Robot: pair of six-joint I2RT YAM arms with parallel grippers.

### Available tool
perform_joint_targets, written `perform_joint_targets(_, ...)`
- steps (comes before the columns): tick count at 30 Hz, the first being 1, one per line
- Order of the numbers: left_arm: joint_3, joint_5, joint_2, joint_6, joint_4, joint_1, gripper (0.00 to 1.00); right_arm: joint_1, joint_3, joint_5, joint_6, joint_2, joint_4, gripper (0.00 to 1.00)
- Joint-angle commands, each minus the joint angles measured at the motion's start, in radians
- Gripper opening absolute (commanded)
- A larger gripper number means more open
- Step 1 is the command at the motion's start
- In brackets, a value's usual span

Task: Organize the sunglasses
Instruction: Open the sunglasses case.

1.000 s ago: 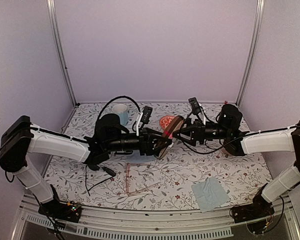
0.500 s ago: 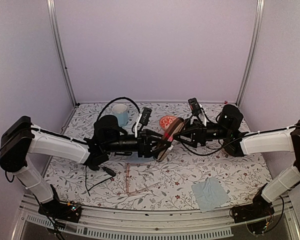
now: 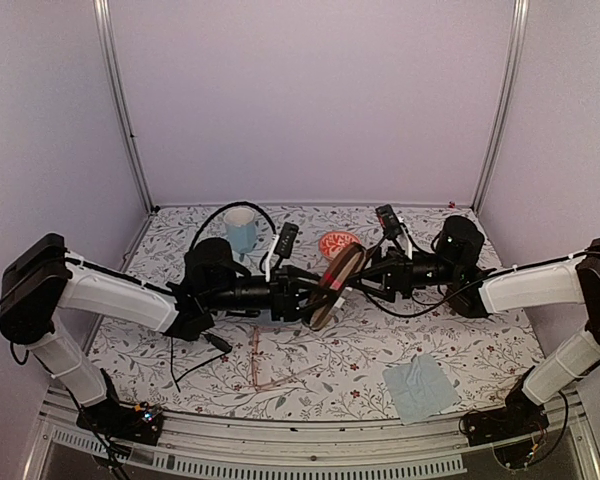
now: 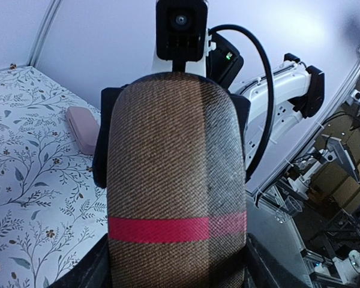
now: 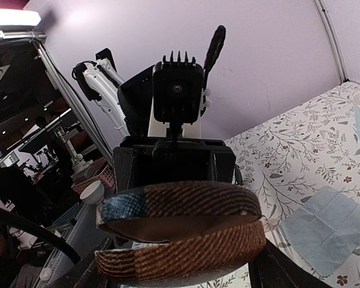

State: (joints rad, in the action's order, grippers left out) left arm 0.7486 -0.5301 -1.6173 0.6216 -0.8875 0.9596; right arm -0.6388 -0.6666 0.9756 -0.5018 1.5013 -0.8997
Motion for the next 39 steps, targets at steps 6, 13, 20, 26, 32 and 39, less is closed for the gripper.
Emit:
perform_joint_targets(6, -0.002, -0.083, 0.054, -0.026, -0.157, 0.015, 0.0, 0.046, -0.01, -0.143, -0.011, 0.041, 0.152, 0.72)
perform_joint_targets(13, -0.004, -0.08, 0.061, -0.041, -0.159, 0.019, 0.0, 0.047, -0.031, -0.236, 0.003, 0.042, 0.26, 0.68)
perform_joint_targets(20, -0.011, -0.076, 0.072, -0.047, -0.165, 0.02, 0.0, 0.061, -0.031, -0.306, -0.018, 0.043, 0.319, 0.65)
perform_joint_targets(26, -0.01, -0.072, 0.073, -0.053, -0.162, 0.02, 0.0, 0.065, -0.039, -0.329, -0.021, 0.053, 0.357, 0.63)
perform_joint_targets(32, -0.015, -0.066, 0.076, -0.055, -0.168, 0.02, 0.0, 0.07, -0.039, -0.39, -0.008, 0.063, 0.412, 0.62)
perform_joint_targets(39, -0.026, -0.059, 0.077, -0.055, -0.173, 0.019, 0.0, 0.075, -0.036, -0.409, -0.011, 0.097, 0.425, 0.6)
